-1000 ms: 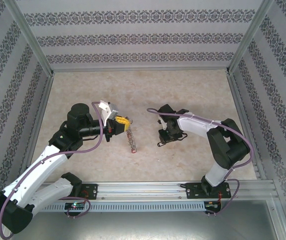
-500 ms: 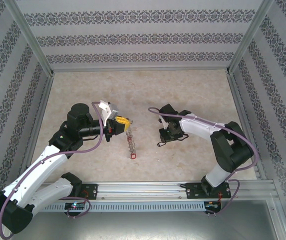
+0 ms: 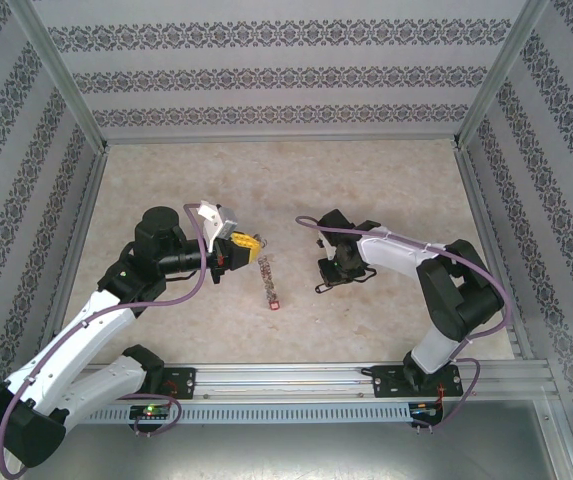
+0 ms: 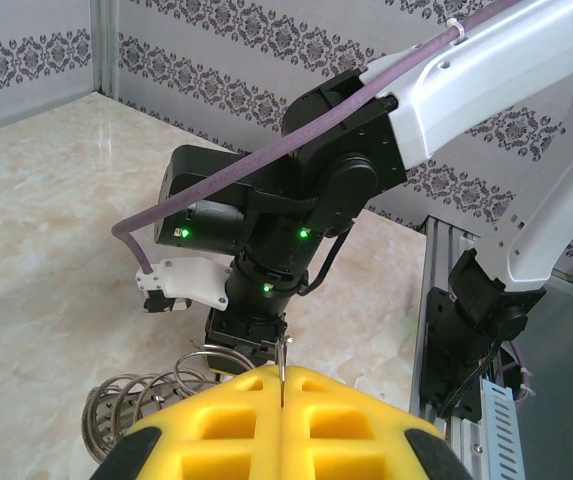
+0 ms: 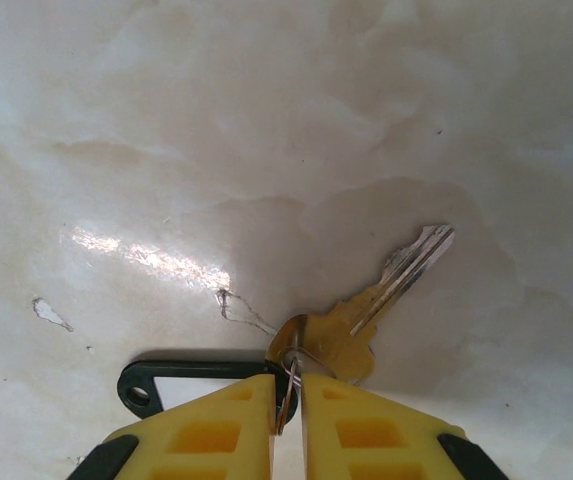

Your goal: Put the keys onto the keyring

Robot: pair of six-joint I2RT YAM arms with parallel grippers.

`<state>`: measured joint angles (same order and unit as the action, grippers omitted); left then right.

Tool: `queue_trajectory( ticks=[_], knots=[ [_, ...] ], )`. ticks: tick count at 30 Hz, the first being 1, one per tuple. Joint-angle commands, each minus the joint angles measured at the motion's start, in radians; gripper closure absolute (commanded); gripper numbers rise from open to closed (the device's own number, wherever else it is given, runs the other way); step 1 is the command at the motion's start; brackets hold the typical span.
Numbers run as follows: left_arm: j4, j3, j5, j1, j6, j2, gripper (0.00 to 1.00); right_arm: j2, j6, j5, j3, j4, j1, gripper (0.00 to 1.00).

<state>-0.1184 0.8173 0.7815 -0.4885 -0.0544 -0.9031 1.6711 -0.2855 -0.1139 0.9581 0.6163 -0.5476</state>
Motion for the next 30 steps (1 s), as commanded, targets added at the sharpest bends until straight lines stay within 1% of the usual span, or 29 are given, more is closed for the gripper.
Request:
queue_trajectory(
  ticks=[1, 5, 9, 12, 14, 17, 19, 21, 24, 27, 30],
  knots=[
    [0.079, 0.005, 0.010, 0.014, -0.002, 0.019, 1.00, 0.004, -0.007, -0.010, 0.008, -0.012, 0.000, 0.83],
    [0.080, 0.006, 0.010, 0.014, -0.003, 0.019, 1.00, 0.002, -0.009, -0.012, 0.002, -0.027, 0.002, 0.84],
    [0.080, 0.005, 0.007, 0.014, -0.001, 0.019, 1.00, -0.001, -0.003, -0.017, 0.000, -0.035, 0.002, 0.99],
    [0.078, 0.002, 0.000, 0.014, -0.002, 0.023, 1.00, -0.020, 0.006, -0.016, -0.007, -0.029, 0.003, 1.00],
    [0.076, 0.002, 0.000, 0.013, -0.005, 0.020, 1.00, -0.060, 0.020, -0.017, -0.015, -0.027, 0.001, 1.00],
    [0.077, 0.007, 0.023, 0.014, -0.004, 0.017, 1.00, -0.174, 0.077, -0.011, -0.043, -0.036, -0.024, 1.00],
    [0.077, 0.015, 0.059, 0.014, 0.005, 0.014, 1.00, -0.283, 0.134, -0.013, -0.060, -0.042, -0.054, 1.00],
    [0.061, 0.036, 0.100, 0.014, 0.036, 0.018, 1.00, -0.421, 0.220, -0.023, -0.073, -0.055, -0.108, 1.00],
    [0.001, 0.083, 0.143, 0.014, 0.104, 0.017, 1.00, -0.619, 0.337, -0.077, -0.084, -0.092, -0.189, 1.00],
    [-0.083, 0.143, 0.185, 0.014, 0.169, -0.007, 1.00, -0.760, 0.398, -0.152, -0.069, -0.123, -0.196, 1.00],
    [-0.099, 0.172, 0.215, 0.014, 0.185, -0.019, 1.00, -0.802, 0.434, -0.239, -0.015, -0.114, -0.184, 1.00]
  ],
)
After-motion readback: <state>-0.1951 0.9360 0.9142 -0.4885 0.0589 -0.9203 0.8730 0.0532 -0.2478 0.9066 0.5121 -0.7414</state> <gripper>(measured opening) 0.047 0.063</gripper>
